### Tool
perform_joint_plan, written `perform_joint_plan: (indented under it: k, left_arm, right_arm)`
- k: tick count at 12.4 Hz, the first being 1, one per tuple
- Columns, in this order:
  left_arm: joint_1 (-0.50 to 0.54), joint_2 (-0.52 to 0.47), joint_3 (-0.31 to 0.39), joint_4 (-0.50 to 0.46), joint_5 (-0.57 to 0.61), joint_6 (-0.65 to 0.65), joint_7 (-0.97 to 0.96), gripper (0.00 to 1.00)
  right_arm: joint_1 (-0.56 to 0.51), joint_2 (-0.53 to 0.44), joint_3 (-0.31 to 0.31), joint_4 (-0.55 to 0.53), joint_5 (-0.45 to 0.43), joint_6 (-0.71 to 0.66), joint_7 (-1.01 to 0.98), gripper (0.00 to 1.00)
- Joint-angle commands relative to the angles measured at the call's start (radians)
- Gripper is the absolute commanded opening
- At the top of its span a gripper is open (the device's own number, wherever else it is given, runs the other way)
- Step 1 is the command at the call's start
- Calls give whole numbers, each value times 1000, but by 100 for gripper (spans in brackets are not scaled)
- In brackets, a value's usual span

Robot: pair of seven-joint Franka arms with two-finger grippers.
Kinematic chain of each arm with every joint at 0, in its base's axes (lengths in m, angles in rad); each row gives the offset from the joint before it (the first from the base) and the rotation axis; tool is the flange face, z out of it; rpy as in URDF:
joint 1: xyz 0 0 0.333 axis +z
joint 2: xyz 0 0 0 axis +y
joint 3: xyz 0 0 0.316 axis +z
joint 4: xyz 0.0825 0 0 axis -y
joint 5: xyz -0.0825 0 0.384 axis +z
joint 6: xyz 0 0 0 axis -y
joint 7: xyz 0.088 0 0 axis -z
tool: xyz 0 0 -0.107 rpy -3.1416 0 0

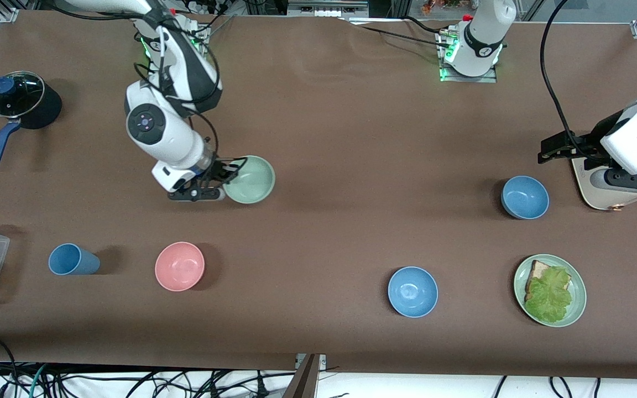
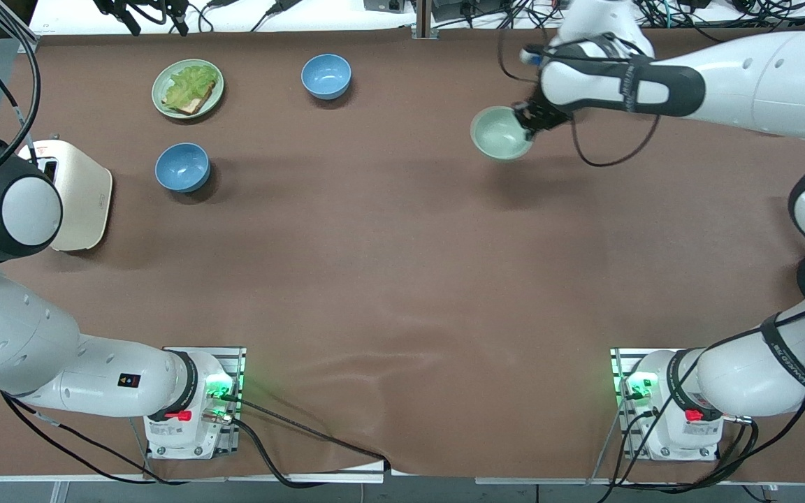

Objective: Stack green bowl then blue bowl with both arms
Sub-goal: 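Grip the green bowl rim and slide it toward the table middle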

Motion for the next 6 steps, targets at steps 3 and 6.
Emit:
perform_joint_plan:
  k: [3,6]
  left_arm:
    - [-8,6,5,20,4,-2,-3,100]
    - [-8,7,5,20,4,-2,-3,100]
  right_arm:
    - [227,314,8,330,-27,46,365,0]
    - [336,405,-34,339,-155,161,493,0]
